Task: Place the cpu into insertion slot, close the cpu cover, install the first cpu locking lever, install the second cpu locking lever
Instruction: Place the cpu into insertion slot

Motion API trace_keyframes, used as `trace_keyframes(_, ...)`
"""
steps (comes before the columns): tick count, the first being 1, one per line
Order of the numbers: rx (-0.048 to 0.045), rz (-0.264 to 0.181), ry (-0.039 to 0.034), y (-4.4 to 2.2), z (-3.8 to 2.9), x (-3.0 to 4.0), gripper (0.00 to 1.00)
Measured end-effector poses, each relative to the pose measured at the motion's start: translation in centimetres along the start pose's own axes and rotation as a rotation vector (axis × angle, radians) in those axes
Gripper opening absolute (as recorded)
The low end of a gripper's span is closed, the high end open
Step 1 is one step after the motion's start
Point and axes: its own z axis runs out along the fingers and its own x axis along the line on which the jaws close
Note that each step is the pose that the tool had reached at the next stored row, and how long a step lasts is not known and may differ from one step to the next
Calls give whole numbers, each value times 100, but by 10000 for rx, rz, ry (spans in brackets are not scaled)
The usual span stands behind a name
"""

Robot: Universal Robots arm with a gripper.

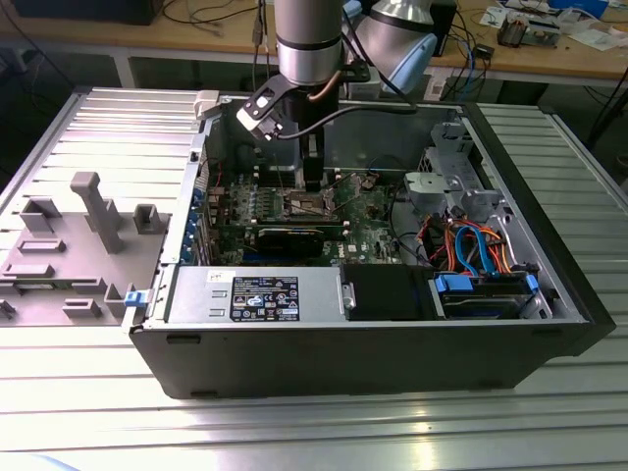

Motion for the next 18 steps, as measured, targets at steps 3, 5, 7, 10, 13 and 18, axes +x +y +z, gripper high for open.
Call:
trace_keyframes(3,-2,0,3,-1,9,0,54)
trace_keyframes(5,-2,0,2,-1,9,0,54)
trace_keyframes(7,-1,-1,2,0,9,0,54)
trace_keyframes(10,-2,0,2,-1,9,0,54)
trace_keyframes(13,-4,0,7,-1,19,1,54)
trace_keyframes(18,-2,0,3,-11,127,1,54)
